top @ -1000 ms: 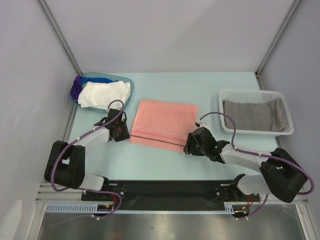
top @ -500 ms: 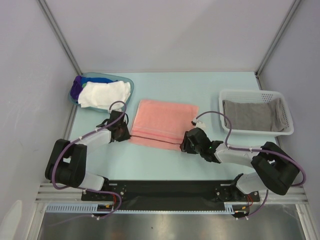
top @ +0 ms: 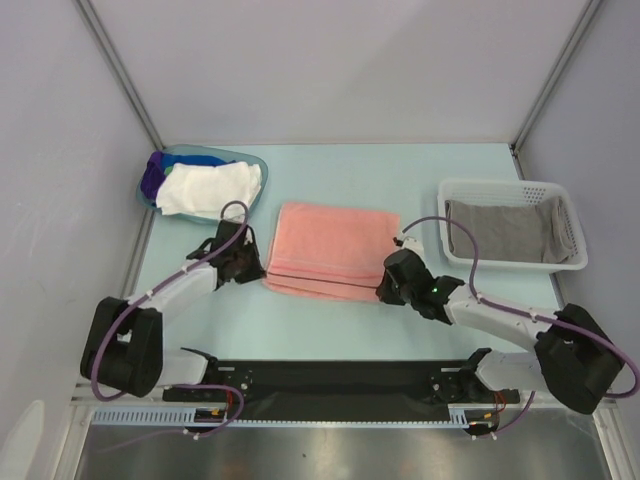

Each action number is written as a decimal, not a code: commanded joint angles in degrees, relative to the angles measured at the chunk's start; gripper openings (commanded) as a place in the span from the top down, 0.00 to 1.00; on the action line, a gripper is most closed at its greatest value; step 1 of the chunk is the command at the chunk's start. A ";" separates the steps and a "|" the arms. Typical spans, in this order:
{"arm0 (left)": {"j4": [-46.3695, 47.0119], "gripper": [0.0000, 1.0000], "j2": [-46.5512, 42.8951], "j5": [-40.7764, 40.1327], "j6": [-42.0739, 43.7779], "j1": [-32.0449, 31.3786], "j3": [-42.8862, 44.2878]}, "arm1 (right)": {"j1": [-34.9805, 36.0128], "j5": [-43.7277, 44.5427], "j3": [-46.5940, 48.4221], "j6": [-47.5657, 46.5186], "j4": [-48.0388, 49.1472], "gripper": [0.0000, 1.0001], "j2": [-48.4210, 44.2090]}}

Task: Fold and stack the towels
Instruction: Fold the towel

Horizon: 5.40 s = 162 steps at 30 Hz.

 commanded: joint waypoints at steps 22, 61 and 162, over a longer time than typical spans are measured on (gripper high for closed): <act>2.25 1.00 -8.22 5.91 -2.20 -1.95 -9.10 | -1.07 -2.76 -5.11 0.53 -8.77 0.84 -11.26; 5.24 1.00 -3.73 9.51 -1.32 -5.20 -6.32 | -1.07 0.23 -4.95 0.28 -3.92 0.83 -5.27; -7.15 0.57 37.91 4.78 11.69 0.43 50.38 | -24.27 2.16 34.52 -14.22 -10.34 0.44 23.80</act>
